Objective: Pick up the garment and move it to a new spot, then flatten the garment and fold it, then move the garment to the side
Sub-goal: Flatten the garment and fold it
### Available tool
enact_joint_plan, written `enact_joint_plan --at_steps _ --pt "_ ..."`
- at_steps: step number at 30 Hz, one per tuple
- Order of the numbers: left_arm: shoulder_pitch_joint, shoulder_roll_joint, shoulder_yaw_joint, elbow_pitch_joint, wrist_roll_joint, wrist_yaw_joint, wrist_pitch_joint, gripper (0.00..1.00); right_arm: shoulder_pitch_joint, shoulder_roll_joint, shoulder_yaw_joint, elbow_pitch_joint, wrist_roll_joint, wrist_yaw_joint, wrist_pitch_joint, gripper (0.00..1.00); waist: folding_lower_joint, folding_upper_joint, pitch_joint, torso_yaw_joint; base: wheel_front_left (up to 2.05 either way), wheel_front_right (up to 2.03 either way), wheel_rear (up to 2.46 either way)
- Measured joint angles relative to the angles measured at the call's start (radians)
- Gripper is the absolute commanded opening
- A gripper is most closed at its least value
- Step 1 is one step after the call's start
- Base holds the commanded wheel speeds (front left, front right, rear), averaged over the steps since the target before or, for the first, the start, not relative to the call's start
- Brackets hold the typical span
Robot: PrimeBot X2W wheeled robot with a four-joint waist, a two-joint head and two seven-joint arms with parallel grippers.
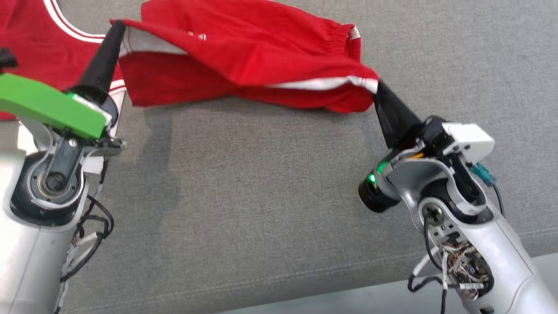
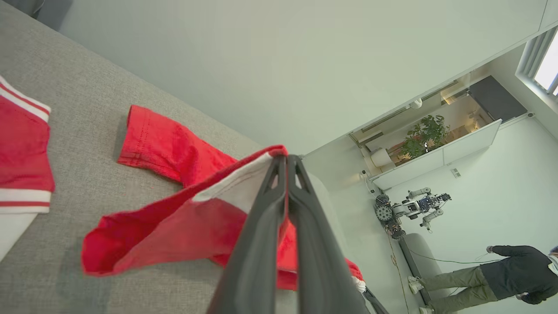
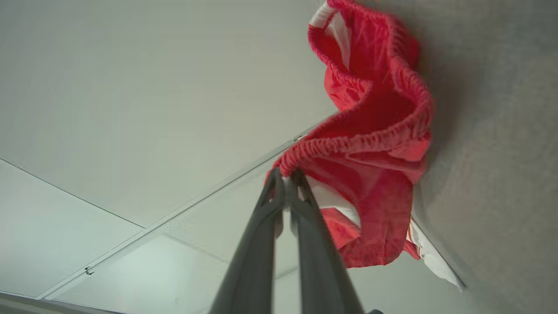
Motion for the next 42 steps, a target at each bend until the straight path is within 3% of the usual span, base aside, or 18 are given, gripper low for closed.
enact_joint_plan --at_steps 9,15,24,29,31,32,34,42 --pt "0.208 0.029 0.037 -0.085 -0.027 0.002 -0.032 0.01 0.210 -0.066 0.033 -0.039 0.015 -0.001 0.042 0.00 -0.0001 0.0000 -0.097 0.013 0.00 0.00 0.00" --pt "0.357 0.030 0.008 -0.180 -0.070 0.009 -0.026 0.01 0.335 -0.103 0.033 -0.098 0.036 -0.002 0.041 0.00 -0.0001 0.0000 -0.153 0.026 0.00 0.00 0.00" --pt "0.574 0.058 -0.050 -0.276 -0.075 0.010 -0.018 0.00 0.477 -0.154 0.029 -0.158 0.039 -0.003 0.024 0.00 -0.0001 0.0000 -0.166 0.077 0.00 0.00 0.00" --pt "0.649 0.088 -0.030 -0.301 -0.065 0.010 -0.045 0.00 0.524 -0.199 0.035 -0.200 0.029 -0.004 0.024 0.00 -0.0001 0.0000 -0.162 0.106 0.00 0.00 0.00" --pt "0.681 0.107 -0.009 -0.312 -0.062 0.010 -0.059 0.00 0.535 -0.232 0.045 -0.213 0.000 -0.012 0.024 0.00 -0.0002 0.0000 -0.159 0.113 0.00 0.00 0.00" --pt "0.712 0.118 0.006 -0.332 -0.058 0.010 -0.067 0.00 0.540 -0.296 0.061 -0.220 -0.057 -0.021 0.024 0.00 -0.0001 0.0000 -0.154 0.115 0.00 0.00 0.00" --pt "0.734 0.118 0.012 -0.347 -0.058 0.010 -0.080 0.00 0.539 -0.347 0.088 -0.222 -0.125 -0.026 0.028 0.00 -0.0001 0.0000 -0.151 0.113 0.00 0.00 0.00" --pt "0.768 0.108 -0.017 -0.346 -0.058 0.010 -0.085 0.00 0.538 -0.411 0.154 -0.227 -0.240 -0.030 0.038 0.00 -0.0001 0.0000 -0.140 0.104 0.00 0.00 0.00"
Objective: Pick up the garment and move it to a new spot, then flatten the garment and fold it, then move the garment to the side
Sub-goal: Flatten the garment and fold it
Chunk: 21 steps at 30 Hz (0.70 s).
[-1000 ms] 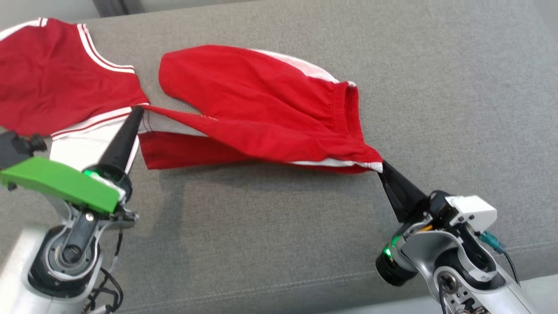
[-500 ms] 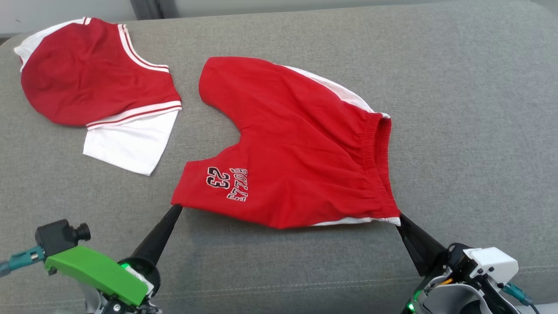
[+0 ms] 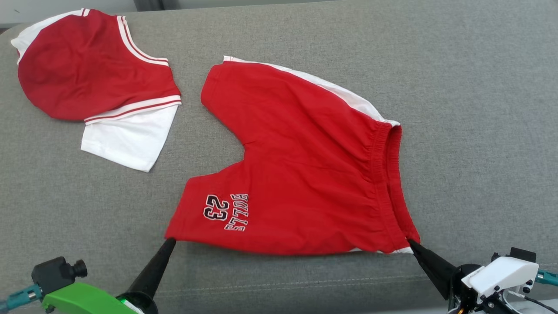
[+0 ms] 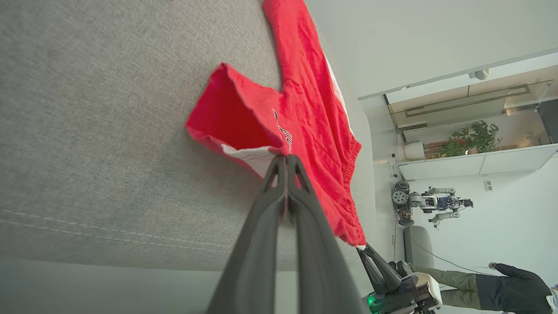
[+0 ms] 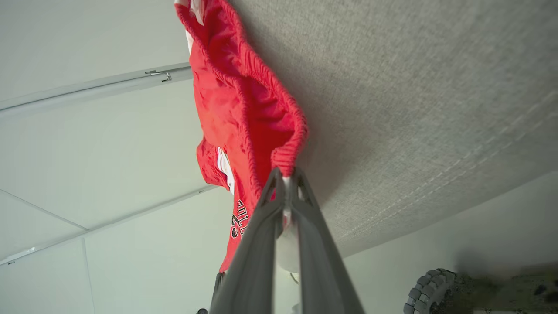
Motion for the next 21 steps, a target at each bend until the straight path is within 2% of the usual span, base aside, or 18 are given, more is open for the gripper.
enact_joint_plan --at_steps 6,7,8,9,10,13,18,21 --pt "0.023 -0.034 -0.030 0.043 0.008 0.000 -0.023 0.00 -0.014 -0.019 0.048 -0.011 -0.073 -0.007 0.012 0.00 0.0000 0.0000 0.004 -0.011 0.00 0.00 0.00" --pt "0.024 -0.034 -0.034 0.051 0.016 0.000 -0.026 0.00 -0.019 -0.019 0.049 -0.012 -0.079 -0.007 0.012 0.04 0.0000 0.0000 0.004 -0.015 0.00 0.00 0.00" --pt "0.024 -0.035 -0.040 0.057 0.020 0.000 -0.026 0.00 -0.021 -0.017 0.046 -0.012 -0.080 -0.007 0.007 0.35 0.0000 0.0000 0.005 -0.017 0.00 0.00 0.00" --pt "0.024 -0.039 -0.045 0.060 0.020 0.000 -0.026 0.00 -0.024 -0.016 0.044 -0.010 -0.086 -0.007 -0.002 0.56 0.0000 0.0000 0.006 -0.019 0.00 0.00 0.00" --pt "0.024 -0.046 -0.049 0.060 0.020 0.000 -0.026 0.00 -0.026 -0.016 0.043 -0.009 -0.097 -0.007 -0.007 0.99 0.0000 0.0000 0.007 -0.020 0.00 0.00 0.00" --pt "0.023 -0.060 -0.056 0.061 0.020 0.000 -0.029 0.00 -0.035 -0.030 0.053 -0.009 -0.153 -0.007 -0.016 1.00 0.0000 0.0000 0.009 -0.023 0.00 0.00 0.00" --pt "0.022 -0.065 -0.056 0.066 0.021 0.000 -0.036 0.00 -0.077 -0.134 0.110 0.002 -0.349 -0.007 -0.024 1.00 0.0000 0.0000 0.010 -0.026 0.00 0.00 0.00" --pt "0.021 -0.067 -0.056 0.072 0.022 0.000 -0.039 0.00 -0.119 -0.212 0.177 0.000 -0.550 -0.009 -0.024 1.00 0.0000 0.0000 0.010 -0.027 0.00 0.00 0.00"
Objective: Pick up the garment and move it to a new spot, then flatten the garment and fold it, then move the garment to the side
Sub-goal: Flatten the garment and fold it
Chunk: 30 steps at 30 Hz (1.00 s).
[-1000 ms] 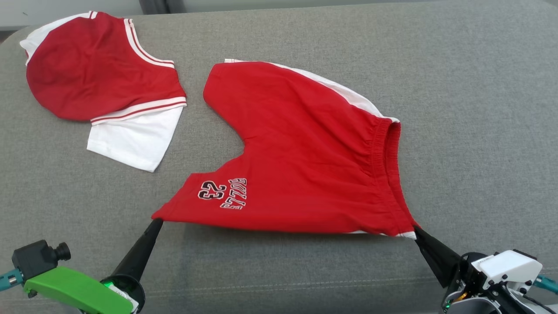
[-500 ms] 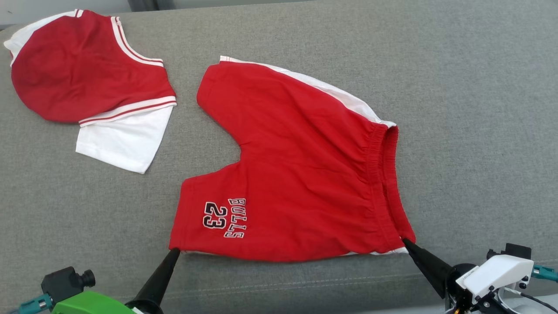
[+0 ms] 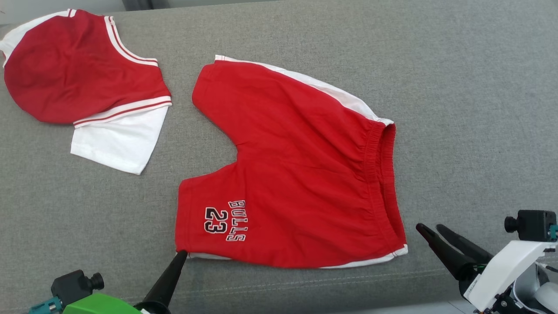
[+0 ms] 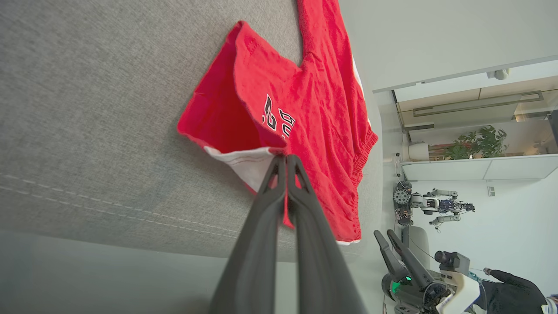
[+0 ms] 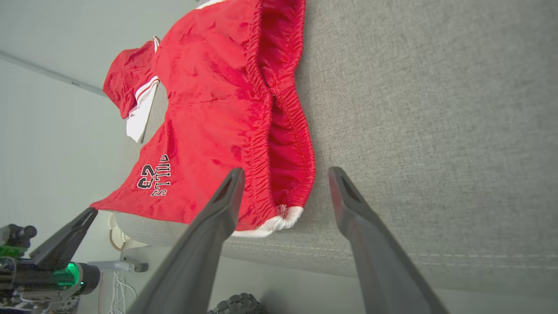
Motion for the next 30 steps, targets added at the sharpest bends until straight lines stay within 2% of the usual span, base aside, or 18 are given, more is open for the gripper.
enact_joint_plan --at_steps 3,7,8,9,10,17,23,27,30 --pt "0.000 -0.004 0.000 0.002 0.006 0.000 0.000 0.00 -0.066 -0.068 0.062 -0.017 -0.200 0.007 -0.004 1.00 0.0000 0.0000 0.001 -0.001 0.00 0.00 0.00" --pt "0.000 -0.012 -0.002 0.005 0.006 0.000 0.000 0.00 -0.168 -0.154 0.156 -0.047 -0.398 0.031 -0.029 1.00 0.0000 0.0000 0.001 0.000 0.00 0.00 0.00" --pt "-0.001 -0.015 -0.002 0.006 0.006 0.000 -0.004 0.00 -0.183 -0.160 0.163 -0.049 -0.445 0.036 -0.036 1.00 0.0000 0.0000 0.002 0.000 0.00 0.00 0.00" --pt "-0.001 -0.019 -0.002 0.006 0.006 0.000 -0.008 0.00 -0.188 -0.132 0.168 -0.050 -0.536 0.037 -0.052 1.00 0.0001 0.0000 0.003 0.000 0.00 0.00 0.00" --pt "-0.001 -0.019 -0.002 0.006 0.006 0.000 -0.008 0.00 -0.188 -0.117 0.180 -0.050 -0.562 0.037 -0.052 1.00 0.0000 0.0000 0.003 0.000 0.00 0.00 0.00" --pt "-0.002 -0.030 -0.009 0.014 0.006 0.000 -0.009 0.00 -0.168 -0.086 0.256 0.006 -0.621 0.027 -0.037 1.00 0.0000 0.0000 0.003 0.004 0.00 0.00 0.00" --pt "-0.002 -0.038 -0.014 0.018 0.006 0.000 -0.009 0.00 -0.151 -0.061 0.275 0.044 -0.642 0.019 -0.037 1.00 0.0000 0.0000 0.002 0.009 0.00 0.00 0.00" --pt "-0.002 -0.039 -0.013 0.020 0.006 0.000 -0.013 0.00 -0.119 -0.033 0.271 0.066 -0.616 0.010 -0.039 1.00 0.0000 0.0000 0.003 0.009 0.00 0.00 0.00" --pt "-0.002 -0.040 -0.014 0.021 0.006 0.000 -0.016 0.00 -0.086 0.018 0.233 0.083 -0.518 0.009 -0.055 1.00 0.0000 0.0000 0.005 0.007 0.00 0.00 0.00"
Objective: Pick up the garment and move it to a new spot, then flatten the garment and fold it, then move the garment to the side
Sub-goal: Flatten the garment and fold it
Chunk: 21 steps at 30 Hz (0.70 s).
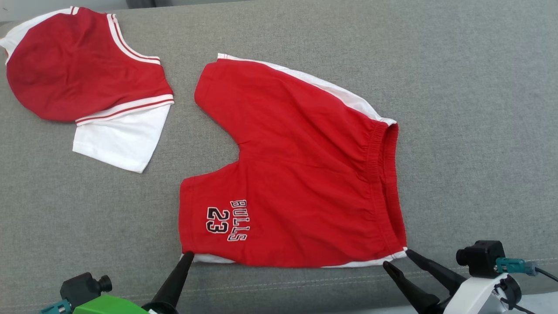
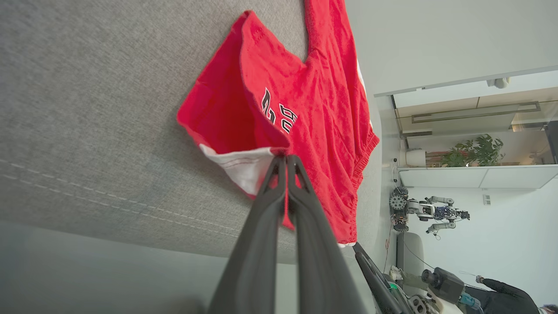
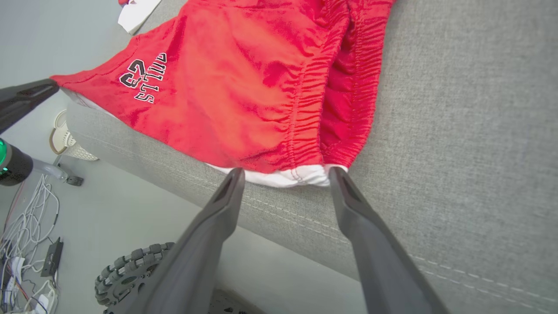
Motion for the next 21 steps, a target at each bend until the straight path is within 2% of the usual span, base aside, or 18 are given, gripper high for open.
enact_joint_plan --at_steps 6,21 --pt "-0.001 -0.002 -0.002 0.001 0.003 0.000 0.000 0.00 0.036 0.071 -0.045 0.038 0.122 0.000 -0.015 1.00 0.0000 0.0000 0.003 0.001 0.00 0.00 0.00" --pt "-0.001 -0.009 0.002 0.008 0.018 0.000 -0.001 0.00 0.057 0.083 -0.082 0.075 0.166 0.012 -0.032 1.00 0.0000 0.0000 0.000 0.007 0.00 0.00 0.00"
